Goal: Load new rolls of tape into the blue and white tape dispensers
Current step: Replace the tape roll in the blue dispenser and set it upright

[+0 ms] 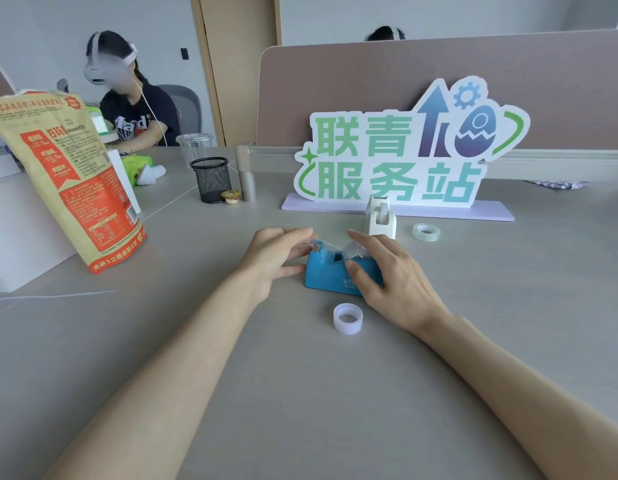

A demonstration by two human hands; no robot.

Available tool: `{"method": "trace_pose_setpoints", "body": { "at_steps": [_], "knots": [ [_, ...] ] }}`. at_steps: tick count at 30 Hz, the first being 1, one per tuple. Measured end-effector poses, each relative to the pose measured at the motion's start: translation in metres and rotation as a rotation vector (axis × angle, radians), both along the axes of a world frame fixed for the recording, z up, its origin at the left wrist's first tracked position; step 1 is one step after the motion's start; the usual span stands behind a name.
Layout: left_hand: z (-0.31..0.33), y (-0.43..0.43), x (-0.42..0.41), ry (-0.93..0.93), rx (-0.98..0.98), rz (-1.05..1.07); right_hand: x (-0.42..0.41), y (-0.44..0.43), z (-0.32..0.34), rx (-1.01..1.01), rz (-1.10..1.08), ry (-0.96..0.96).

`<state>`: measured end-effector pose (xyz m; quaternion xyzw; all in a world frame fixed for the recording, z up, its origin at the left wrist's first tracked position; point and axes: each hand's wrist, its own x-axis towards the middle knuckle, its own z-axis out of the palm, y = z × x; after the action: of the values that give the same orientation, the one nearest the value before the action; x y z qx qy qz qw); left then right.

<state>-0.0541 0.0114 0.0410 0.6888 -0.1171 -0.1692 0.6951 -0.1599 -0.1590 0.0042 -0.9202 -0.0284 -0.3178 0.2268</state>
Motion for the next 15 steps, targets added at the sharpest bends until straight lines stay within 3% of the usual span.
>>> {"method": "trace_pose_setpoints", "body": {
  "at_steps": [15],
  "knots": [
    [0.008, 0.021, 0.004, 0.086, 0.046, -0.032, 0.002, 0.000, 0.000, 0.027, 0.008, -0.010]
  ]
}}
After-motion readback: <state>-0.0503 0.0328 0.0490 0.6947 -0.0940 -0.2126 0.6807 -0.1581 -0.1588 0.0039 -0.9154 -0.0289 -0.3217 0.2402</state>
